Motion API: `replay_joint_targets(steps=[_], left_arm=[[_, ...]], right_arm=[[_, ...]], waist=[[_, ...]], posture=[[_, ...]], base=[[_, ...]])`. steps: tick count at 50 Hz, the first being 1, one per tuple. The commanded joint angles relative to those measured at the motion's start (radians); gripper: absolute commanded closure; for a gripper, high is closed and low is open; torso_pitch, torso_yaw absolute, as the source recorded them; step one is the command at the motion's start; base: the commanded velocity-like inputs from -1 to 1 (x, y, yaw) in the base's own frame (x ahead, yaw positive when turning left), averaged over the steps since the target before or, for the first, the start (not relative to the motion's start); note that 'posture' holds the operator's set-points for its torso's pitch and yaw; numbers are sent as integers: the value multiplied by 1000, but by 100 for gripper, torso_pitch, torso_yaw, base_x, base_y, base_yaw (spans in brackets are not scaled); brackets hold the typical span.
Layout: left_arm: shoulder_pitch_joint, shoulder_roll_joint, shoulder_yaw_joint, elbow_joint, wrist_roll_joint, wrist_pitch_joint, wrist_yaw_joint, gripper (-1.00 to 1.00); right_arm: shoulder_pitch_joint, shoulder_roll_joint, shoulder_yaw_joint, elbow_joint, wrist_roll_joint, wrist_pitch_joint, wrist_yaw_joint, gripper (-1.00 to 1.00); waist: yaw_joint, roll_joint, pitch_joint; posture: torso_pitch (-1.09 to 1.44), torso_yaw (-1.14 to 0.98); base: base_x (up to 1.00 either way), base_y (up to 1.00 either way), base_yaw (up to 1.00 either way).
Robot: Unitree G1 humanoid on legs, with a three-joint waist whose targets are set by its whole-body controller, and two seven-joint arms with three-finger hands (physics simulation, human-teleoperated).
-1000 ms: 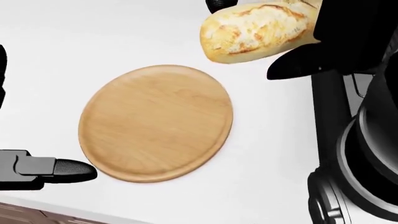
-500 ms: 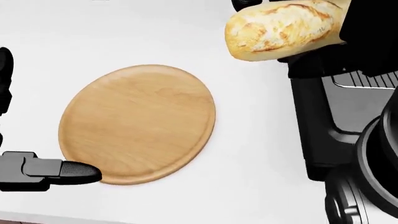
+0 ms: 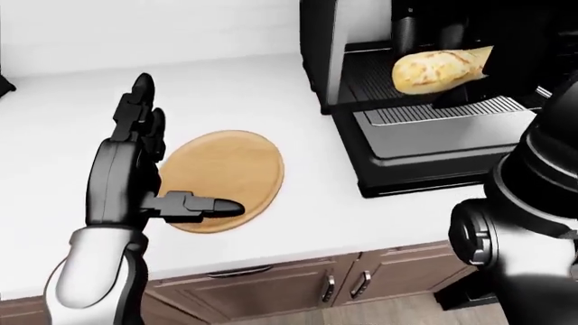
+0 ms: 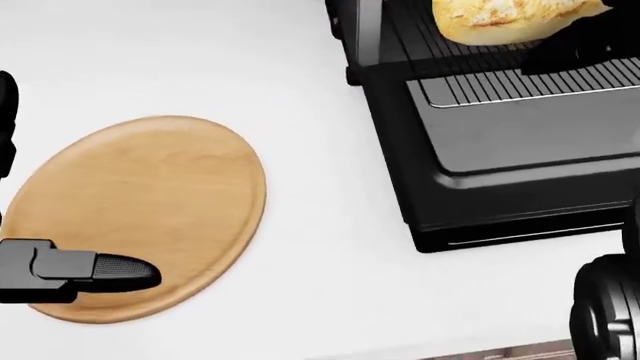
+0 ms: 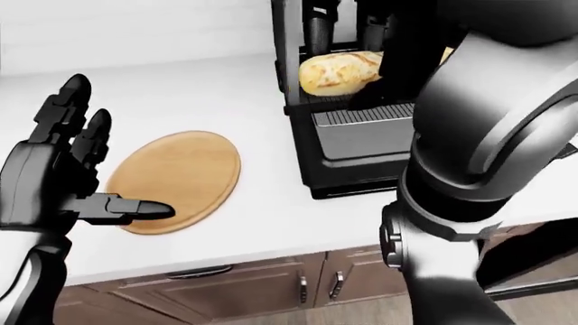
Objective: Place the baguette on the rack of the toaster oven.
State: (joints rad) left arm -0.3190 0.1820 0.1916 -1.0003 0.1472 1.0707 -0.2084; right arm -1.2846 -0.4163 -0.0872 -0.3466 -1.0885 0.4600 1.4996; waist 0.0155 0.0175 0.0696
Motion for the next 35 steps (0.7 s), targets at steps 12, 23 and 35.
replay_joint_targets(steps=[12, 23, 35], left_arm=[[3, 3, 17, -26, -11, -34, 25, -100], [22, 2, 25, -32, -22, -43, 31, -100], [13, 13, 25, -32, -20, -33, 33, -100]], right_arm=[[-45, -40, -10, 172, 84, -85, -210, 100], [-50, -53, -10, 296, 112, -135, -300, 100], [-39, -89, -17, 441, 137, -201, -379, 100]], waist=[[-28, -1, -30], [-28, -6, -33], [-23, -11, -39]], posture=[[0, 0], [0, 0], [0, 0]], base=[[0, 0, 0], [0, 0, 0], [0, 0, 0]])
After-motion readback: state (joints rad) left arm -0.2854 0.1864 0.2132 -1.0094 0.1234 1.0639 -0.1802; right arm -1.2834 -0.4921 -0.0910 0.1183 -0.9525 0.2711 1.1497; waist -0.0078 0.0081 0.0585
